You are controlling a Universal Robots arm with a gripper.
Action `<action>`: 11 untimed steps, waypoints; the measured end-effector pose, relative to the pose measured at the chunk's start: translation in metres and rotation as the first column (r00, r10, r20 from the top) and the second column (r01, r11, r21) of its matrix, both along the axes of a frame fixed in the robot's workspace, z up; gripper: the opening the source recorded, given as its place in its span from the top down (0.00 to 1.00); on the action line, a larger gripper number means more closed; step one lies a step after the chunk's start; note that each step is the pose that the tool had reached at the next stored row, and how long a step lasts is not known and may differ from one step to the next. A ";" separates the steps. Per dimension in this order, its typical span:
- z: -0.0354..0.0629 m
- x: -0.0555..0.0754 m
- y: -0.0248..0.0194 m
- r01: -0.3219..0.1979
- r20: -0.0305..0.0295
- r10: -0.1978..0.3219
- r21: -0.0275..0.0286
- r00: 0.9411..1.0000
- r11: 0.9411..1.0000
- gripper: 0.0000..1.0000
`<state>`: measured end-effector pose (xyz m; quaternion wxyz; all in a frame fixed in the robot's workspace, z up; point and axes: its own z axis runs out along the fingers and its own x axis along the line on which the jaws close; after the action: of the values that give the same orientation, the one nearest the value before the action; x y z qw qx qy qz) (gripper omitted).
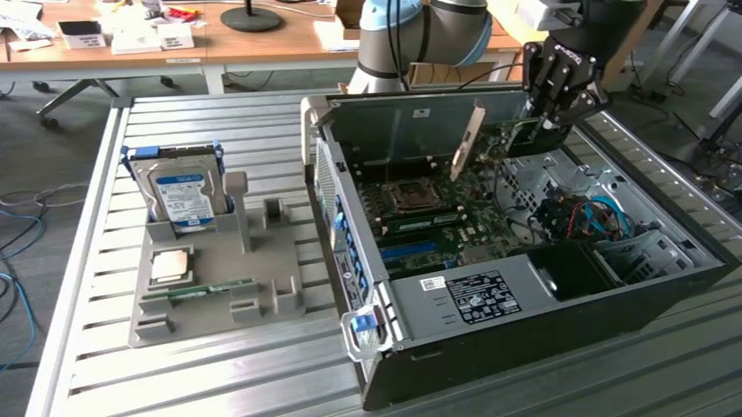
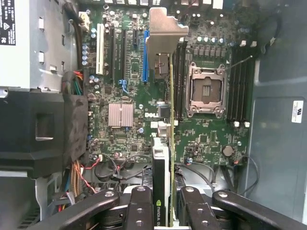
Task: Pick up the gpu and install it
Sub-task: 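Insert the gpu into the slot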
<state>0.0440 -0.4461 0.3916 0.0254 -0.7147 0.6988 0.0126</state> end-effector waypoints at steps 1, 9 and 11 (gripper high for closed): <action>-0.0001 0.000 -0.0008 0.001 0.000 -0.001 0.003 1.000 1.000 0.73; -0.0017 0.000 -0.0038 0.036 0.000 -0.036 0.009 0.999 0.999 0.73; -0.0017 0.000 -0.0038 0.036 0.000 -0.036 0.009 0.999 0.999 0.73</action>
<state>0.0438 -0.4499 0.3899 0.0289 -0.7018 0.7117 0.0153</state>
